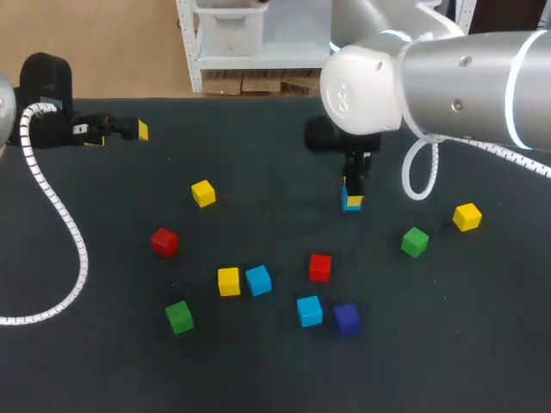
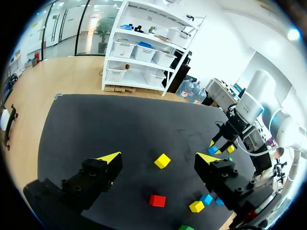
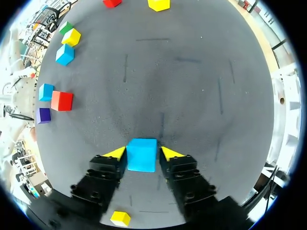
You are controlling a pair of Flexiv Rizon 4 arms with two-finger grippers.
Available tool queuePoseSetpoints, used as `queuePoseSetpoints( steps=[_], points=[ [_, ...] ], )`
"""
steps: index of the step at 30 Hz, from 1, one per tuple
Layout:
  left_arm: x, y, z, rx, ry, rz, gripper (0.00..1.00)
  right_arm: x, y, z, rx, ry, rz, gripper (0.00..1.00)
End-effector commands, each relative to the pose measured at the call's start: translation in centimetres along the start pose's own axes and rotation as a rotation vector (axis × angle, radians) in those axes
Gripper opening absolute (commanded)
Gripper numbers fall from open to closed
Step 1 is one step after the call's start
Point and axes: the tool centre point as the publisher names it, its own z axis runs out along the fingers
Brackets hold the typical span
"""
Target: Place the blue cubes, place green cubes on the blue cubes, place the yellow cubes on the green cubes, then place the red cubes on the yellow cubes, and place purple cube on the red cubes.
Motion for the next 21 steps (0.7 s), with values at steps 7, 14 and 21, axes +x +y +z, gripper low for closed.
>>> queuePoseSetpoints(
  steps=[7,14,21],
  points=[
    [0.11,0.21,-0.02,0.011,-0.005,0.002,1.0,-0.14,0.39,0.12,0.014,-0.008,0.04,1.0],
    [0.11,0.21,-0.02,0.011,-0.005,0.002,1.0,-0.02,-0.11,-0.18,0.036,-0.017,0.069,1.0],
    [0.11,0.21,-0.02,0.011,-0.005,0.002,1.0,0.02,0.06,0.03,0.036,-0.008,0.063,0.49]
  ],
)
